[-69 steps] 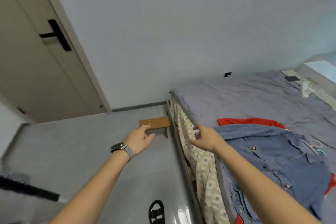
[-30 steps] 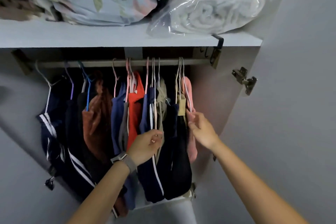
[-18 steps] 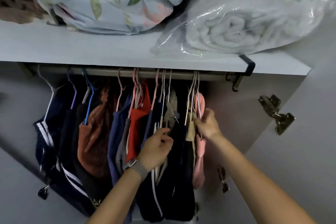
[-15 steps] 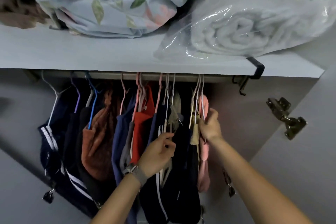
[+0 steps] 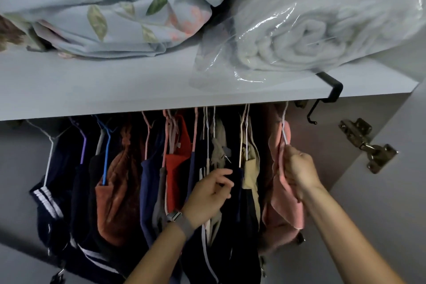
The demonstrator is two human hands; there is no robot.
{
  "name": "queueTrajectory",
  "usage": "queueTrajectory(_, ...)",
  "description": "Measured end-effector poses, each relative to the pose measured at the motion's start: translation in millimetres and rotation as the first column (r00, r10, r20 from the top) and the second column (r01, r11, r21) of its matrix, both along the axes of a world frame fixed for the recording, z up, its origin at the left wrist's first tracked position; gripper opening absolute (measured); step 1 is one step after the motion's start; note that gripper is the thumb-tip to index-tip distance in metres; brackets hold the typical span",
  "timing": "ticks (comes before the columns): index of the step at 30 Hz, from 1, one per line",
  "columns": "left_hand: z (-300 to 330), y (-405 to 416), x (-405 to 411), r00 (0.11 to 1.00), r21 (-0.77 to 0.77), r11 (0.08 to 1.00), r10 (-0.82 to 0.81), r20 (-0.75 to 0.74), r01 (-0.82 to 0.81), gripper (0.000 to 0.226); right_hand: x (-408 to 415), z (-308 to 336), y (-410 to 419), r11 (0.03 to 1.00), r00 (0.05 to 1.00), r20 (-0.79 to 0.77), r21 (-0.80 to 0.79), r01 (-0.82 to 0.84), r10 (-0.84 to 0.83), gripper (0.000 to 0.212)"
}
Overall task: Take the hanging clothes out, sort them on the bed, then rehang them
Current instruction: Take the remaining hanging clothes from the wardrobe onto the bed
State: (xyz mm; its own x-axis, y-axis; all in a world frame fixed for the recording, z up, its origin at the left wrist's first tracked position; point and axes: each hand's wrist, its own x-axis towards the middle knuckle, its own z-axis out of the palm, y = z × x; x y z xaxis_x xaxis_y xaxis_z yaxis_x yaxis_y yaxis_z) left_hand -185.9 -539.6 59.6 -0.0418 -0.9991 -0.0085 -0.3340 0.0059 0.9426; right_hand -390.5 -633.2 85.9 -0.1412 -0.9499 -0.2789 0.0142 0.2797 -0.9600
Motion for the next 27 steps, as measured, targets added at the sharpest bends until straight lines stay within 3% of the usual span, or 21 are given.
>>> queueTrajectory(6,3,-13,-31,0.993,-0.146,0.986,-0.071,0.098,0.085,0.024,-32,13,90,0.997,0.995,-0.074,0.032,-0.069,0.071,0.057)
queueTrajectory(11,14,-39,-57,0.964,-0.332,0.925,-0.102,0.247,0.183,0.050,-59,13,116,0.989,0.963,-0.234,0.093,-0.111,0.130,0.051)
queueTrajectory(14,18,-53,-77,0.876,-0.333,0.885,-0.148,0.459,0.324,0.056,-74,14,133,0.976,0.933,-0.294,0.117,-0.182,0.209,0.052)
queueTrajectory(16,14,-59,-84,0.790,-0.332,0.851,-0.145,0.596,0.406,0.048,-85,17,146,0.973,0.935,-0.277,0.130,-0.191,0.220,0.054)
queueTrajectory(19,11,-61,-93,0.780,-0.372,0.807,-0.163,0.604,0.458,0.032,-98,23,164,0.965,0.925,-0.280,0.132,-0.227,0.256,0.052)
queueTrajectory(22,14,-57,-101,0.780,-0.373,0.775,-0.233,0.581,0.510,0.033,-104,34,176,0.952,0.904,-0.300,0.120,-0.282,0.306,0.048)
queueTrajectory(27,26,-42,-92,0.831,-0.445,0.761,-0.216,0.512,0.472,0.027,-111,51,189,0.943,0.847,-0.424,0.070,-0.324,0.322,0.044)
